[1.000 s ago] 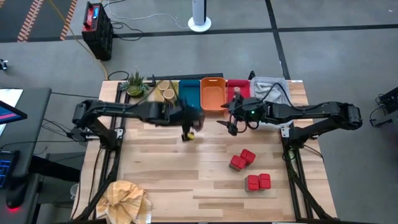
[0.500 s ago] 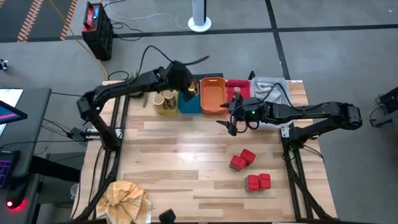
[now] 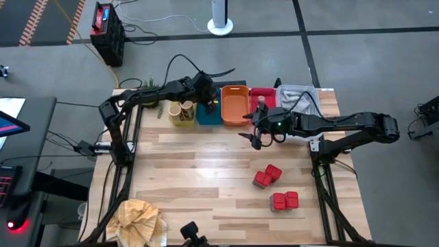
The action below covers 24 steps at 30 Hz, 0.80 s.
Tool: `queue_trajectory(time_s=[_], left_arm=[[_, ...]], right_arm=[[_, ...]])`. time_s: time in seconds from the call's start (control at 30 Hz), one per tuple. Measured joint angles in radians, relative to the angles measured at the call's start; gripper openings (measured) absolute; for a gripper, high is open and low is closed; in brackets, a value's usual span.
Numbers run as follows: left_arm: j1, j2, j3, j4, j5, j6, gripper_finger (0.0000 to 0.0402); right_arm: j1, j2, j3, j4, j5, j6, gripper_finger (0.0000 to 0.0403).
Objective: Sort spices by type
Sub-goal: Put the orange seasoning pack into the blue bin, then put the top left red spice bottle into the orange bin
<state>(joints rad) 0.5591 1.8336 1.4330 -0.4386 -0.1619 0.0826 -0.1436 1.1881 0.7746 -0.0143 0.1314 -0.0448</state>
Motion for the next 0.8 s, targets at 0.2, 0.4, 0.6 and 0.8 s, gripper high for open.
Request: queue_trajectory(time_s=[0.2,0.4,0.6,0.8], left_arm=[[-0.009,-0.001,0.001,-0.018,-0.001,-0.013,0.0069],[-0.026,-0.016,0.043,-0.056,-0.03,0.014,0.0164],[-0.107,-0.159,0.055,-0.097,-0.041,0.076,0.0195],[-0.34,-0.35,-0.181,0.069,-0.061,0.077,0.0179]], right_arm=[[0.0,0.0,0.0,0.0,0.0,0.011,0.0385],[0.001,0.0,0.0,-0.003,0.0,0.018,0.0385],[0.057,-0.046,0.002,-0.059,0.059,0.047,0.0385],[0.219,-0.078,0.063,-0.261,0.303,0.111,0.0385]])
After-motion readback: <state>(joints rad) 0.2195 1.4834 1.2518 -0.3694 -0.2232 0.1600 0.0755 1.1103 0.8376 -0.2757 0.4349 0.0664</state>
